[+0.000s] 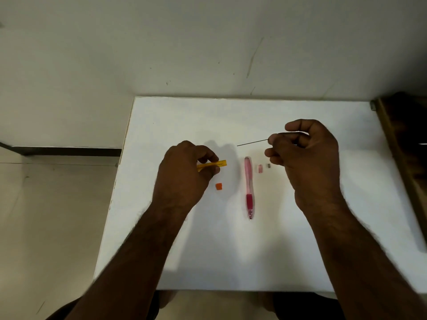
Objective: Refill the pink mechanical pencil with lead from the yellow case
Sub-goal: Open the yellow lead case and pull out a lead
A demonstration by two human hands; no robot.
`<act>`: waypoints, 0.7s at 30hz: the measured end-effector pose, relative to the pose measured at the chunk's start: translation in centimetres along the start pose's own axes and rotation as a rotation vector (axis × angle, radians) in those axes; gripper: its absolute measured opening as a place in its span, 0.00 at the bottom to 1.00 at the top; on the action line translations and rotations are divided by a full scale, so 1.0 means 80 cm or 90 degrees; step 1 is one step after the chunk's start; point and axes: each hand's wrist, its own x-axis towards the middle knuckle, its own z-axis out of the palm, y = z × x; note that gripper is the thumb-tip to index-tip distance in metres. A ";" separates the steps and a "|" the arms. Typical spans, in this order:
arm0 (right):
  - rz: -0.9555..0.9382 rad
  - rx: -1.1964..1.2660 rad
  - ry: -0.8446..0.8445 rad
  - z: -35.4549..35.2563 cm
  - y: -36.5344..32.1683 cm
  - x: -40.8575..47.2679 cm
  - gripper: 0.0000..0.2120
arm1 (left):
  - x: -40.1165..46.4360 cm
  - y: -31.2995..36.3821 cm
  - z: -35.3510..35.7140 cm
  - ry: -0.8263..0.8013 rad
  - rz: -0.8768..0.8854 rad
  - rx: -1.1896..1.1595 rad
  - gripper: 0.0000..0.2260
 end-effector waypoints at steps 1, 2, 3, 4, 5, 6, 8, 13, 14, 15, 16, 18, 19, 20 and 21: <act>0.003 0.005 -0.004 0.001 0.000 -0.001 0.11 | 0.000 0.000 0.003 -0.009 0.001 0.008 0.05; 0.005 0.007 -0.008 0.002 0.000 -0.002 0.11 | -0.001 0.000 0.005 -0.017 0.002 0.017 0.05; 0.006 0.007 -0.011 0.002 0.000 -0.002 0.11 | -0.002 0.000 0.007 -0.025 0.002 0.029 0.05; 0.006 0.005 -0.013 0.003 0.000 -0.003 0.11 | -0.002 0.001 0.009 -0.031 0.001 0.046 0.05; 0.005 0.001 -0.014 0.003 0.000 -0.003 0.11 | -0.002 0.002 0.011 -0.036 0.002 0.066 0.05; 0.005 -0.003 -0.014 0.003 0.000 -0.003 0.11 | -0.002 0.003 0.014 -0.039 0.004 0.086 0.05; 0.005 -0.009 -0.015 0.003 -0.001 -0.003 0.11 | -0.002 0.005 0.016 -0.040 0.008 0.114 0.05; 0.008 -0.017 -0.033 0.002 -0.003 -0.005 0.11 | 0.000 0.008 0.011 -0.053 0.011 0.104 0.12; 0.007 -0.019 -0.038 0.002 -0.004 -0.005 0.11 | 0.001 0.009 0.007 -0.048 0.011 0.072 0.14; 0.004 -0.022 -0.044 0.001 -0.004 -0.005 0.11 | 0.002 0.011 0.003 -0.036 0.016 0.032 0.15; -0.001 -0.027 -0.050 0.001 -0.005 -0.006 0.11 | 0.004 0.014 -0.001 -0.021 0.027 -0.011 0.15; -0.013 -0.038 -0.061 0.002 -0.005 -0.007 0.11 | 0.006 0.021 -0.009 0.004 0.055 -0.079 0.15; -0.016 -0.042 -0.066 0.002 -0.006 -0.007 0.11 | 0.006 0.025 -0.012 0.009 0.065 -0.103 0.15; -0.018 -0.044 -0.072 0.003 -0.006 -0.008 0.11 | 0.006 0.028 -0.015 0.011 0.070 -0.123 0.14; -0.020 -0.044 -0.079 0.004 -0.007 -0.008 0.11 | 0.005 0.031 -0.016 0.011 0.072 -0.138 0.14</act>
